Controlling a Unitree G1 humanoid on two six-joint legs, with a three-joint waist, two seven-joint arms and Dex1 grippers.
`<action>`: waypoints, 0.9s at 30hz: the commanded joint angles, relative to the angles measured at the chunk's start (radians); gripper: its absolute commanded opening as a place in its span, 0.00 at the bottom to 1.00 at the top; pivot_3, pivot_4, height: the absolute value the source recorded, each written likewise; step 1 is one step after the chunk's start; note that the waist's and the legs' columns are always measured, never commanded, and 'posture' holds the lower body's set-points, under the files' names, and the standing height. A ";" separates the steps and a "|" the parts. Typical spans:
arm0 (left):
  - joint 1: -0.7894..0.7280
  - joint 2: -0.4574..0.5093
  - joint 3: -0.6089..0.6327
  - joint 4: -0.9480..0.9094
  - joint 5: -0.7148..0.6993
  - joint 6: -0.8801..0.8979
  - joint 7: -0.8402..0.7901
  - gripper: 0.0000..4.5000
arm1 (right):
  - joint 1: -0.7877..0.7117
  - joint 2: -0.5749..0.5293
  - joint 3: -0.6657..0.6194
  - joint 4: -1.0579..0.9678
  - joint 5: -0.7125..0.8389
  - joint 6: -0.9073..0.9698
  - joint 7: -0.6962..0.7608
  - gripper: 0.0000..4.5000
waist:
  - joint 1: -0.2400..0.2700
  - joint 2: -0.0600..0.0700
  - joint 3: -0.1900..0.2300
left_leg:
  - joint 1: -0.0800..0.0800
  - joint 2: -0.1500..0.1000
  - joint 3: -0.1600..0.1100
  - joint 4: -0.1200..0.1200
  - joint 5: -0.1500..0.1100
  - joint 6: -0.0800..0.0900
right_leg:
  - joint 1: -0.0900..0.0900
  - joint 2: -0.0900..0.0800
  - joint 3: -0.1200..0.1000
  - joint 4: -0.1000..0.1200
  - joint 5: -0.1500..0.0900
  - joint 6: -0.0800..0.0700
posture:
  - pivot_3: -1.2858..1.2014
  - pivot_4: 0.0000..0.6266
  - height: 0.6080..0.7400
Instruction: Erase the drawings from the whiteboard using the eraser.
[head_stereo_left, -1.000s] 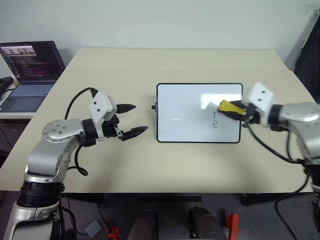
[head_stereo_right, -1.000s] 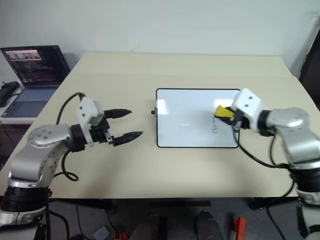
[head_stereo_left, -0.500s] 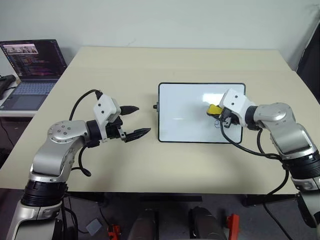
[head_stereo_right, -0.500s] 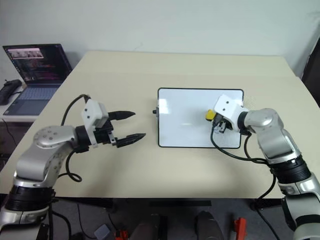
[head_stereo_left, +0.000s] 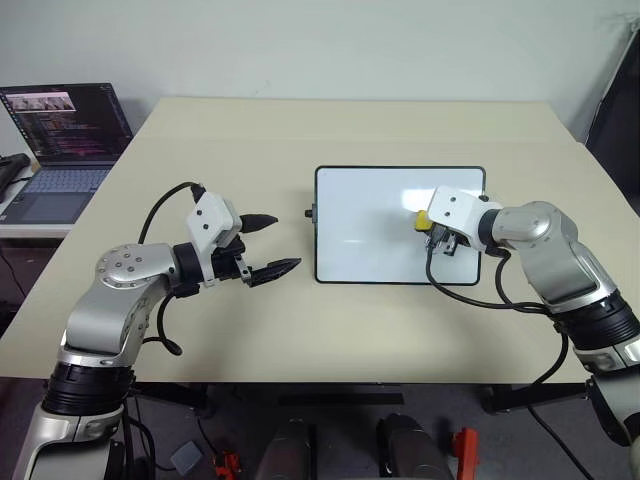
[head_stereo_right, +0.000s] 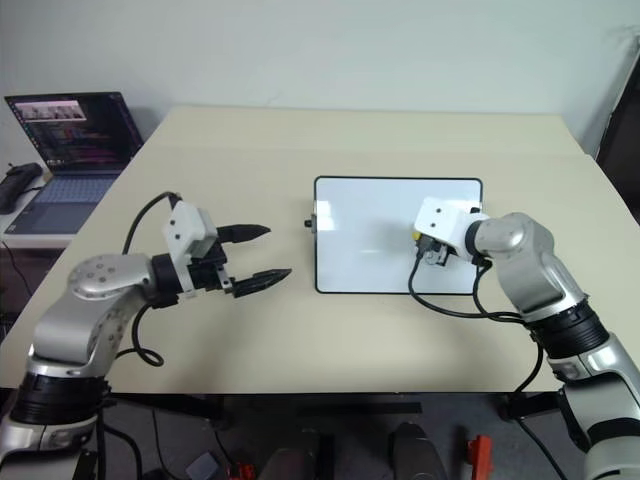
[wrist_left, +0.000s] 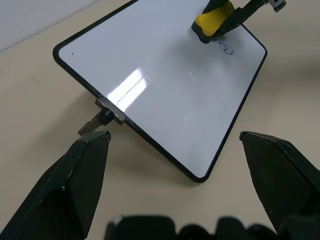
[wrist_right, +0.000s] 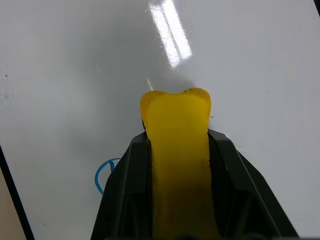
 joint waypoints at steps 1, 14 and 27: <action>-0.006 -0.004 0.013 -0.026 -0.002 -0.017 0.006 1.00 | 0.022 -0.043 0.000 0.037 -0.056 0.041 -0.001 0.24 | 0.002 0.000 0.000 | 0.002 0.000 -0.001 0.000 0.000 0.000 | 0.003 0.000 0.000 -0.001 0.000 0.000 | 0.52 0.24 1.00; -0.027 -0.013 -0.001 -0.005 0.005 -0.022 -0.006 1.00 | 0.096 -0.126 -0.063 0.020 -0.053 0.041 0.016 0.24 | 0.002 -0.003 -0.002 | 0.015 0.000 -0.002 0.001 0.001 0.001 | 0.016 0.000 -0.002 -0.001 -0.002 0.005 | 0.52 0.24 1.00; -0.034 -0.013 -0.011 -0.001 0.020 -0.021 -0.008 1.00 | -0.063 0.045 -0.082 -0.230 0.111 0.156 0.078 0.24 | -0.016 -0.001 0.000 | 0.002 0.001 -0.005 -0.003 0.000 0.000 | 0.002 0.000 -0.003 -0.001 0.001 0.000 | 0.52 0.24 1.00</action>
